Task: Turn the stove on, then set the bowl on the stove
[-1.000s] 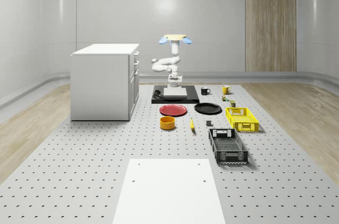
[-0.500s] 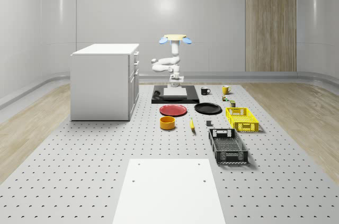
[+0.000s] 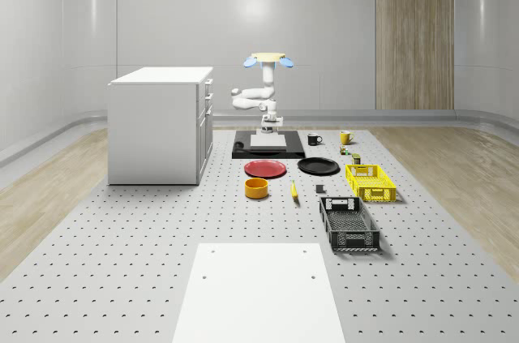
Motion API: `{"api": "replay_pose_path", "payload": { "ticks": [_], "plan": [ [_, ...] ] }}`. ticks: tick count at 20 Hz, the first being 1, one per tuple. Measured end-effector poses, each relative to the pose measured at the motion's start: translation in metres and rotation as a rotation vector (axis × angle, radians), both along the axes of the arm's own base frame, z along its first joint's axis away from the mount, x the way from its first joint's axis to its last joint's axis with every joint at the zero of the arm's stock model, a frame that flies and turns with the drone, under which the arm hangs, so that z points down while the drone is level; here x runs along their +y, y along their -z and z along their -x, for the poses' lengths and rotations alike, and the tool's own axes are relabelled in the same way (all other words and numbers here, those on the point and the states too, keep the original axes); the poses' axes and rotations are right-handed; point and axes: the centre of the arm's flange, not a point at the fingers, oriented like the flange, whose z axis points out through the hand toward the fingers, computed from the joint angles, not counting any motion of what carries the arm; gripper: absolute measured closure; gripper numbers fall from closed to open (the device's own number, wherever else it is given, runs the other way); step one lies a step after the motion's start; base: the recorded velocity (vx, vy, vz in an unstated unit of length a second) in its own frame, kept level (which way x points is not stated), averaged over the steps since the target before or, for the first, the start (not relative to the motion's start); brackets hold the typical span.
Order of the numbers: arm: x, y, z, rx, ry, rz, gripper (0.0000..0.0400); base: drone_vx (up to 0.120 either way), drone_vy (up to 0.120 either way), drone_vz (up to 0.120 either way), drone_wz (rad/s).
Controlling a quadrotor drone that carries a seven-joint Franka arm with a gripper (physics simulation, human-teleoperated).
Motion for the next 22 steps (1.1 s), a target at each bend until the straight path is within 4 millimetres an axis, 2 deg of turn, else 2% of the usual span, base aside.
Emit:
{"api": "replay_pose_path", "payload": {
  "ticks": [10,17,22],
  "plan": [
    [0.0003,-0.0002,-0.0002,0.0,0.01,-0.003,0.0,0.12,0.0,0.0,0.0],
    [0.0004,-0.0002,-0.0002,0.0,0.011,-0.003,0.0,0.12,-0.103,0.0,0.0],
    [0.0004,-0.0002,-0.0002,0.0,0.012,-0.003,0.0,0.12,0.0,0.0,0.0]
  ]
}}
